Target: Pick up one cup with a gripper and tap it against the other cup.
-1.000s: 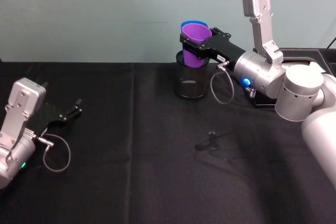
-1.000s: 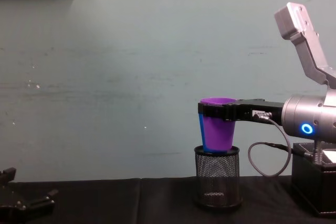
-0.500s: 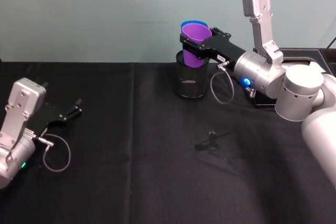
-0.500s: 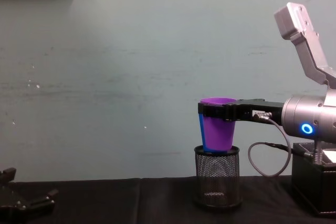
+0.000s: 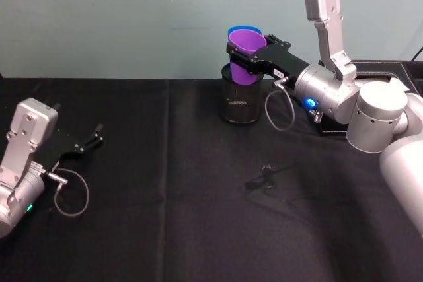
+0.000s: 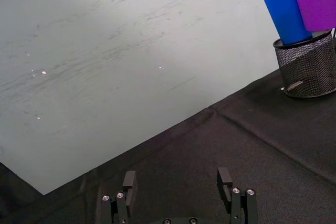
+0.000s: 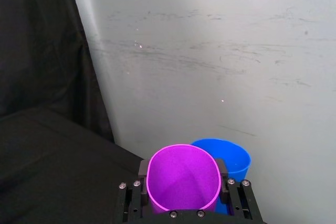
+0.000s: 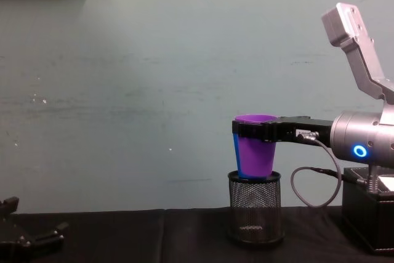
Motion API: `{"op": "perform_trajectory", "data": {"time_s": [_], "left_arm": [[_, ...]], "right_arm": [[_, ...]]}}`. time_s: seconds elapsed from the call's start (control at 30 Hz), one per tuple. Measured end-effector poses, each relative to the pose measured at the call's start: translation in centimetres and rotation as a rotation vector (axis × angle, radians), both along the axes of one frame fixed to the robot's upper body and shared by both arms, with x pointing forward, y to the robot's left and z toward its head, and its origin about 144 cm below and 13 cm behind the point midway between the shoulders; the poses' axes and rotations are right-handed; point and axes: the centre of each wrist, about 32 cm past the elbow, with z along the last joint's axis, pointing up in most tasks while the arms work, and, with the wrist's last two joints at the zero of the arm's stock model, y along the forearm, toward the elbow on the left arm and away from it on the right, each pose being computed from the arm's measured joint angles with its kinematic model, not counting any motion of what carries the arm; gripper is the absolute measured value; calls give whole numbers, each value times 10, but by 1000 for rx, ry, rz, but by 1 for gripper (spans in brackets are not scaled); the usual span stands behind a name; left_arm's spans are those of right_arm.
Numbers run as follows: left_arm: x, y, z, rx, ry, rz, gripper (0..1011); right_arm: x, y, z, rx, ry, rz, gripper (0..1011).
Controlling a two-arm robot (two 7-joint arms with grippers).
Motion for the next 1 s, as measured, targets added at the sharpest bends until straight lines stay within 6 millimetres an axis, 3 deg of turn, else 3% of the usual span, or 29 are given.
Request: {"op": "perform_trajectory", "data": {"time_s": [1.0], "left_arm": [[0, 0, 0, 0, 0, 0, 1000]], "right_arm": [[0, 0, 0, 0, 0, 0, 731]]}}
